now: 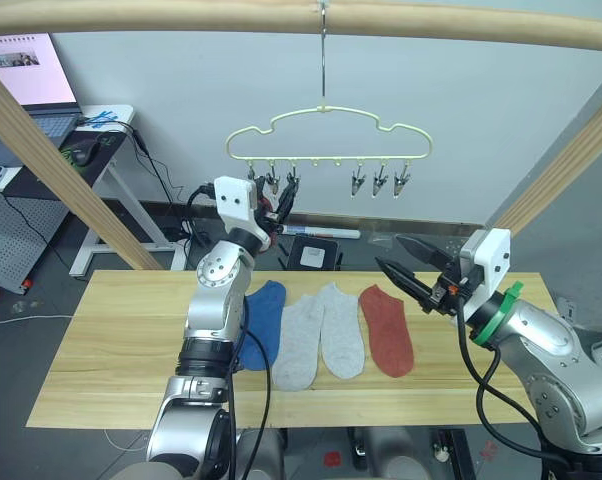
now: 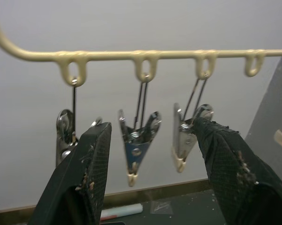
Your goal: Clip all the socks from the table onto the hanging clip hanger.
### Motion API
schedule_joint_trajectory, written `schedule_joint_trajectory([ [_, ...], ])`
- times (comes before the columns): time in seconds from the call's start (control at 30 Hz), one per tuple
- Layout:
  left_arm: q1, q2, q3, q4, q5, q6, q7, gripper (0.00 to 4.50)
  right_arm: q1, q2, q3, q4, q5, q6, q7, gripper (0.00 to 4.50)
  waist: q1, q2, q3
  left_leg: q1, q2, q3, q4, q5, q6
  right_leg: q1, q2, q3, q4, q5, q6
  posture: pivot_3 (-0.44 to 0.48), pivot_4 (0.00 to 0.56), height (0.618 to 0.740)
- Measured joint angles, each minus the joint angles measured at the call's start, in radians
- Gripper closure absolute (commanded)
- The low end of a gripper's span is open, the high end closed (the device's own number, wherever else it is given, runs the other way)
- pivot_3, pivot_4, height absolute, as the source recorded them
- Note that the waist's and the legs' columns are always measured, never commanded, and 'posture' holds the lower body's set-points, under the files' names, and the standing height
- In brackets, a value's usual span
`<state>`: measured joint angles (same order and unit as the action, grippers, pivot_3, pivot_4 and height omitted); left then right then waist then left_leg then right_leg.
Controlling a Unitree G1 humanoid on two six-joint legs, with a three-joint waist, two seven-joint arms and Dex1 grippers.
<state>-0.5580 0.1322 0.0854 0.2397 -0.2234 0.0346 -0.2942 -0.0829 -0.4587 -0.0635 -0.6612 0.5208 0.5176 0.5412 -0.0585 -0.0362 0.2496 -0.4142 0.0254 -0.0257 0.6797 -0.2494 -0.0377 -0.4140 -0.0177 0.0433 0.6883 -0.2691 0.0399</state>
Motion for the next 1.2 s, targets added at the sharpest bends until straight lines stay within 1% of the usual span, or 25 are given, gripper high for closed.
schedule_joint_trajectory([
  [0.47,-0.017,0.0,0.01,0.023,0.0,-0.002,0.019,1.5,0.018,-0.006,0.0,0.0,0.007,-0.002,0.001,2.02,0.0,0.0,0.0,0.0,0.0,0.0,0.0,0.0,0.0,0.0,0.0,0.0,0.0,0.0,0.0,-0.138,0.197,0.74],
  [0.6,-0.031,0.0,0.012,0.039,0.0,-0.002,0.021,2.27,0.024,-0.006,0.0,0.0,0.007,-0.004,0.002,2.02,0.0,0.0,0.0,0.0,0.0,0.0,0.0,0.0,0.0,0.0,0.0,0.0,0.0,0.0,0.0,-0.138,0.197,0.74],
  [1.2,-0.038,-0.001,0.025,0.04,-0.017,0.0,0.02,2.27,0.031,-0.006,0.0,0.0,0.007,-0.006,0.002,2.02,0.0,0.0,0.0,0.0,0.0,0.0,0.0,0.0,0.0,0.0,0.0,0.0,0.0,0.0,0.0,-0.132,0.2,0.74],
])
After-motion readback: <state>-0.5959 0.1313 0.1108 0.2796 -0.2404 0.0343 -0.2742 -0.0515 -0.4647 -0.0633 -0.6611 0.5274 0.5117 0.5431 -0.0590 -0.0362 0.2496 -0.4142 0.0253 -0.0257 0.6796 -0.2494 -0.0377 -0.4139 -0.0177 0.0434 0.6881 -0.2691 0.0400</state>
